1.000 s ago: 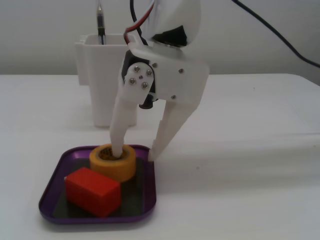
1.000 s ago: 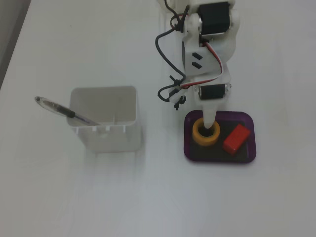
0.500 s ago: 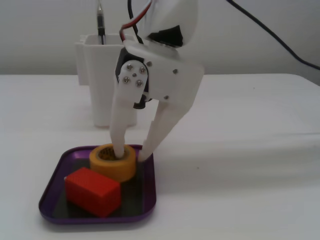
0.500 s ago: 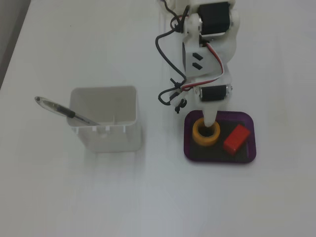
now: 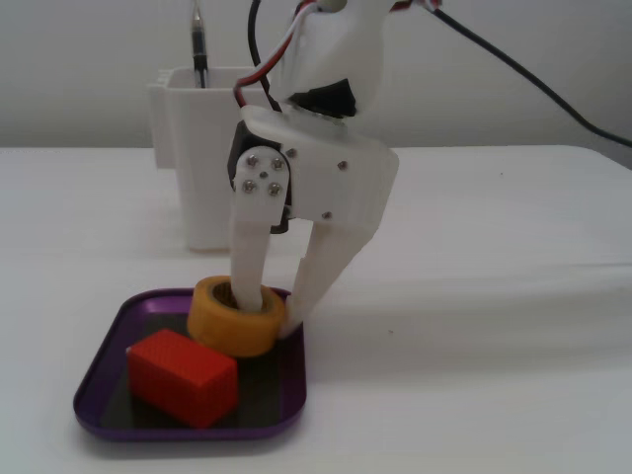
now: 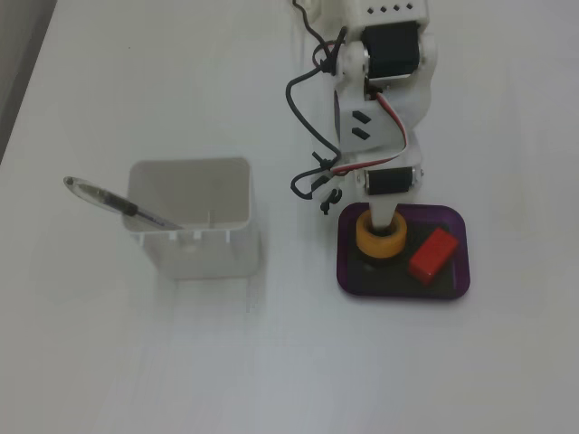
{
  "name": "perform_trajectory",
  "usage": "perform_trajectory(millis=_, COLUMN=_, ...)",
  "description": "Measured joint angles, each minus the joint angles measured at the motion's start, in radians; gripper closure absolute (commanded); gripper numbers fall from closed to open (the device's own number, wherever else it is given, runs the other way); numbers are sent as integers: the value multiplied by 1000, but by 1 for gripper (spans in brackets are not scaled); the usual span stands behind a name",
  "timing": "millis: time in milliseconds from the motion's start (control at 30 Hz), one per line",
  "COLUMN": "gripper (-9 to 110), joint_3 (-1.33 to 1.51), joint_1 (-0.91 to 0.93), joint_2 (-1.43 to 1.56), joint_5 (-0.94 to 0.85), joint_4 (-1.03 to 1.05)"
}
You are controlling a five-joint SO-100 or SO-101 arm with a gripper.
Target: Remove the yellow tape from the box.
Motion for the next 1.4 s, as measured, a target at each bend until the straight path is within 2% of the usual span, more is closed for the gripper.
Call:
perform_trajectory(millis=267, gripper=102, joint_3=-66, joint_1=0, joint_2=66, joint_5=0, joint_4=107)
perform_trajectory(millis=533, gripper=102, joint_3=-101, joint_1=-2, joint_2=380, joint_5=0, joint_4=356)
perform_trajectory(millis=700, gripper=102, joint_3=120, joint_1=-3, joint_2=635, joint_5=0, joint_4=410)
perform_trajectory(millis=800, gripper=102, joint_3=359, joint_1=18, joint_2=765, joint_5=0, joint_4=333)
perform_trajectory(millis=1033, gripper=102, joint_3=900, joint_1=153, joint_2=927, joint_5=-74, joint_4=-57)
perform_trajectory(millis=1233, gripper=101, joint_3=1008, joint_1=172, joint_2=930, joint_5=-84, joint_4=-204)
perform_trajectory(millis=1400, gripper=89, joint_3=1040, joint_1=167, joint_2=939, joint_5=-84, joint_4=-232)
